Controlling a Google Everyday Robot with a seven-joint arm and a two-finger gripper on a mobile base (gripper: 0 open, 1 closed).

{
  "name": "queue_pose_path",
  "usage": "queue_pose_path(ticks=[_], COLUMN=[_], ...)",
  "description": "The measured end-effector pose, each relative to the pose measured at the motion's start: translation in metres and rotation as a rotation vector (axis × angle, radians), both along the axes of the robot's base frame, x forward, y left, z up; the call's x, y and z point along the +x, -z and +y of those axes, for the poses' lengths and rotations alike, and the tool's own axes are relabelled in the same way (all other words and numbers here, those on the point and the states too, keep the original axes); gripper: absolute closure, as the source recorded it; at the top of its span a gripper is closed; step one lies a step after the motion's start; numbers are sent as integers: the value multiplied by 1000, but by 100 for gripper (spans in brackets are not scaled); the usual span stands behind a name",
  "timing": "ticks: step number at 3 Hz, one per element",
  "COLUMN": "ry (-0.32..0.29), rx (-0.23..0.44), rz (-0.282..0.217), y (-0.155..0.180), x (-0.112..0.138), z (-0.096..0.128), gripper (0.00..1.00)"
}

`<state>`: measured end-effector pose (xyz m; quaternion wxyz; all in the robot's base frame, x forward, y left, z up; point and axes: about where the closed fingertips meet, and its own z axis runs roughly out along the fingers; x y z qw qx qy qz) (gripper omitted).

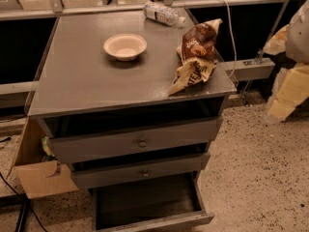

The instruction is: Close bottom drawer

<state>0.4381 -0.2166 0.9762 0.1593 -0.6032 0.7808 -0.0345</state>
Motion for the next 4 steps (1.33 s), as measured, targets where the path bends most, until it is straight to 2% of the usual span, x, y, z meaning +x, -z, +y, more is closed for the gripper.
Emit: queue_pose_path(ticks=[1,2,3,4], ry=[25,75,123,156], rx=[47,156,304,385], rz=[-11,-2,20,33], y=[9,42,110,161], x=[-4,-9,-7,-3], z=[1,15,47,70], gripper=[38,62,91,100])
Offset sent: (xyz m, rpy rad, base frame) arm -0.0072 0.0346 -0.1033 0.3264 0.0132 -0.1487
